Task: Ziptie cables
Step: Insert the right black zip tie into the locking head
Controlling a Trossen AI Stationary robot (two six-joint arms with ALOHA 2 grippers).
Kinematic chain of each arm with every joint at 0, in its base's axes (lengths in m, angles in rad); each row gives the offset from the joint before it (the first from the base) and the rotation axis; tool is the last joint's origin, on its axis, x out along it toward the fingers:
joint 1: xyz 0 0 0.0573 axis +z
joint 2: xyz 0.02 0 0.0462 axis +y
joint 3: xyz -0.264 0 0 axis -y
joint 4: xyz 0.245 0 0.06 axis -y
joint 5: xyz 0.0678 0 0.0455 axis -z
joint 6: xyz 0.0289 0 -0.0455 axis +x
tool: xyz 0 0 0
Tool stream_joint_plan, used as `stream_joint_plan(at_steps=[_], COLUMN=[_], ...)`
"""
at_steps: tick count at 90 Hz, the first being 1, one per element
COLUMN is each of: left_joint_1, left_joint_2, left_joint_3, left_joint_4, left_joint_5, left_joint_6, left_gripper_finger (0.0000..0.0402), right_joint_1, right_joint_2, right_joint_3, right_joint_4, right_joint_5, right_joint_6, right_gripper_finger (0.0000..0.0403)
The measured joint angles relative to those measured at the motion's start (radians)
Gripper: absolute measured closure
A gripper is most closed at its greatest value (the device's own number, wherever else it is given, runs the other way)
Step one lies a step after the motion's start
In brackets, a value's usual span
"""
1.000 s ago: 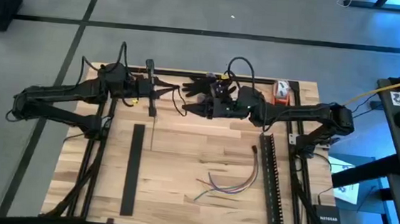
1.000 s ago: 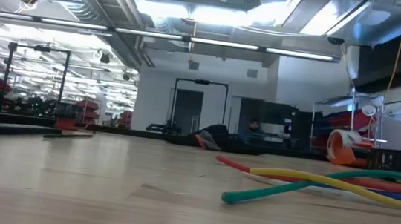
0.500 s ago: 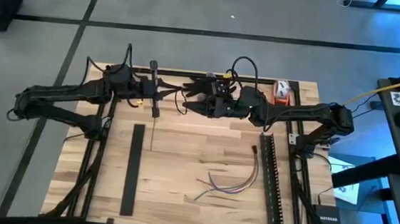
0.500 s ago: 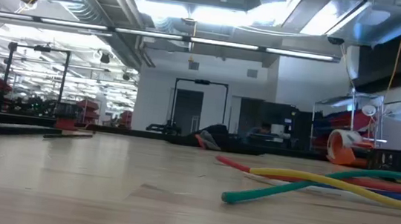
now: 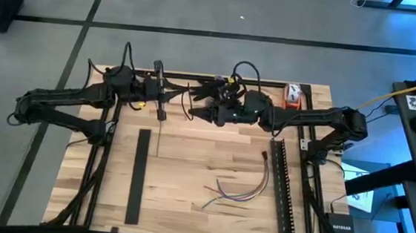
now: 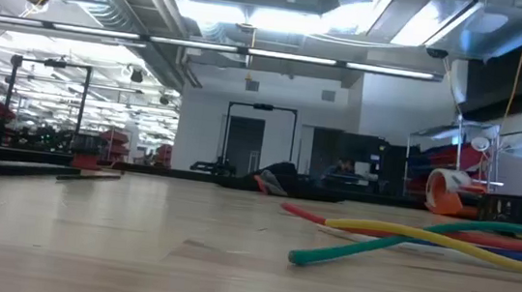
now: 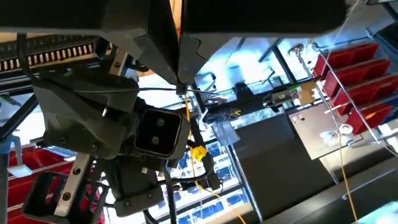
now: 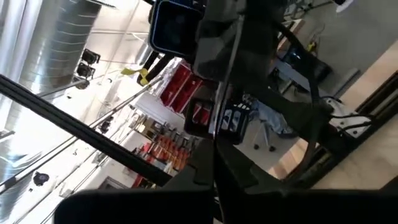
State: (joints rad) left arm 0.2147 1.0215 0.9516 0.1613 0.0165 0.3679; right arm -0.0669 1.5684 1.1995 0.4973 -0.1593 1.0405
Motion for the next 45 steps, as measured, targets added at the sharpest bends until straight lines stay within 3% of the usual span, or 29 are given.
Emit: stream_joint_plan(at_steps=[45], left_joint_1=[-0.052], left_joint_2=[0.033], left_joint_3=[0.0], left_joint_4=[-0.022], left_joint_5=[-0.019], left_joint_6=[0.068], left_gripper_finger=[0.0402], right_joint_1=[-0.069], right_joint_2=[0.009], right_joint_3=[0.0], right_joint_4=[-0.039], right_joint_5=[0.026], right_joint_6=[0.051], right_gripper_finger=[0.0403])
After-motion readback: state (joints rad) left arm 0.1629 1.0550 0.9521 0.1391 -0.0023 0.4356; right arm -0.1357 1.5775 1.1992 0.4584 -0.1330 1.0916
